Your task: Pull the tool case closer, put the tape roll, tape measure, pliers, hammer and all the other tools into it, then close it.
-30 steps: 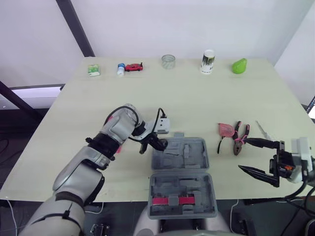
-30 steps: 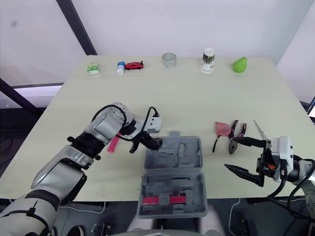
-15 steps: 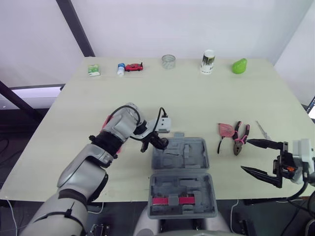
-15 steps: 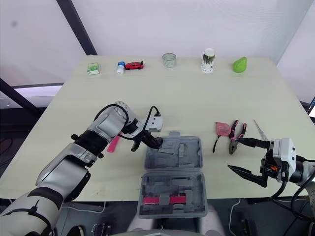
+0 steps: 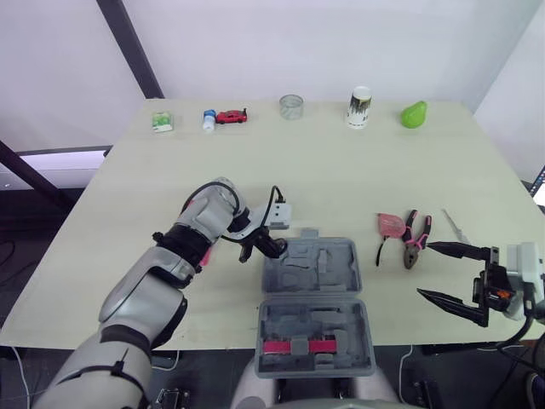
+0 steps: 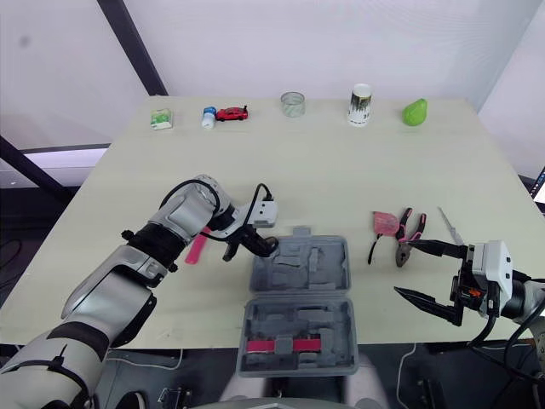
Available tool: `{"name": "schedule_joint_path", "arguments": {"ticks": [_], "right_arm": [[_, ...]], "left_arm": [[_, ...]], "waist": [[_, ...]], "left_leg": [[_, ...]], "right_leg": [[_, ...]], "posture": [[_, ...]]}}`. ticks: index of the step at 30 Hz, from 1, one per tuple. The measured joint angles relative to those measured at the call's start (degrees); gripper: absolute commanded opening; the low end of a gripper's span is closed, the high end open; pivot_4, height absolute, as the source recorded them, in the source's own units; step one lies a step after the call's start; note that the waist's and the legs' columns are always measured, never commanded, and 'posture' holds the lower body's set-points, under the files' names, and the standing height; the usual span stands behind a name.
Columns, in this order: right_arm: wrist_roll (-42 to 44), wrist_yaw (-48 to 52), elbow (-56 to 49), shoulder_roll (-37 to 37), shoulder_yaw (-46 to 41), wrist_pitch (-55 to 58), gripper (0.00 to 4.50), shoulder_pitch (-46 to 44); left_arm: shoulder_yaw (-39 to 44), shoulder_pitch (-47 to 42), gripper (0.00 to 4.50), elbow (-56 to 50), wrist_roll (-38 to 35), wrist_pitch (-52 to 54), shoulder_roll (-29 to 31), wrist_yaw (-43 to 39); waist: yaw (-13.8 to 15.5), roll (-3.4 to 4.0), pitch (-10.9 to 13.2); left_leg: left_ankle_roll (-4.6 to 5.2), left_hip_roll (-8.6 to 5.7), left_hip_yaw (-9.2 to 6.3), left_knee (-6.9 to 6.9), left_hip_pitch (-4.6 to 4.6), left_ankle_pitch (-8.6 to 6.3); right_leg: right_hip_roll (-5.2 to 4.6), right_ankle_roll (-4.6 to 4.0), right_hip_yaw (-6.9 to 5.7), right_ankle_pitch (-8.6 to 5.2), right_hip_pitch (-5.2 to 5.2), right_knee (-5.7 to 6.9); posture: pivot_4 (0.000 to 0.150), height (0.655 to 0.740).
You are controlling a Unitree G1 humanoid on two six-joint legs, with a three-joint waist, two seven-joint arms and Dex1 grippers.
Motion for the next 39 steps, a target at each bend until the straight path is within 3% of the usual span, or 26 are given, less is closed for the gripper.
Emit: {"name": "schedule_joint_path", "arguments": {"ticks": [10, 12, 14, 39], "right_arm": [[0.0, -0.11, 0.0, 0.09, 0.0, -0.01, 4.5, 0.11], [0.0, -0.17, -0.01, 0.19, 0.0, -0.04, 4.5, 0.11], [-0.01, -0.18, 0.0, 0.22, 0.0, -0.05, 4.5, 0.11], [-0.61, -0.69, 0.72, 0.97, 0.03, -1.29, 4.5, -0.73]], "left_arm": [[0.0, -0.12, 0.07, 0.34, 0.31, 0.13, -0.07, -0.03], [0.0, -0.28, 0.76, 0.86, 0.7, 0.31, -0.19, 0.01], [0.0, -0.35, 1.01, 1.24, 0.77, 0.38, -0.28, 0.09], [0.14, -0.93, 1.01, 1.03, 1.52, 0.18, -0.7, -0.42]], "waist": [[0.0, 0.0, 0.0], [0.01, 0.0, 0.0], [0.01, 0.0, 0.0], [0.0, 0.0, 0.0]], "left_leg": [[0.0, 0.0, 0.0, 0.0, 0.0, 0.0], [0.0, 0.0, 0.0, 0.0, 0.0, 0.0], [0.0, 0.0, 0.0, 0.0, 0.0, 0.0], [0.0, 0.0, 0.0, 0.0, 0.0, 0.0]], "right_leg": [[0.0, 0.0, 0.0, 0.0, 0.0, 0.0], [0.0, 0.0, 0.0, 0.0, 0.0, 0.0], [0.0, 0.0, 0.0, 0.0, 0.0, 0.0], [0.0, 0.0, 0.0, 0.0, 0.0, 0.0]], "posture": [[0.15, 0.74], [0.15, 0.74], [0.15, 0.74], [0.15, 0.74]]}}
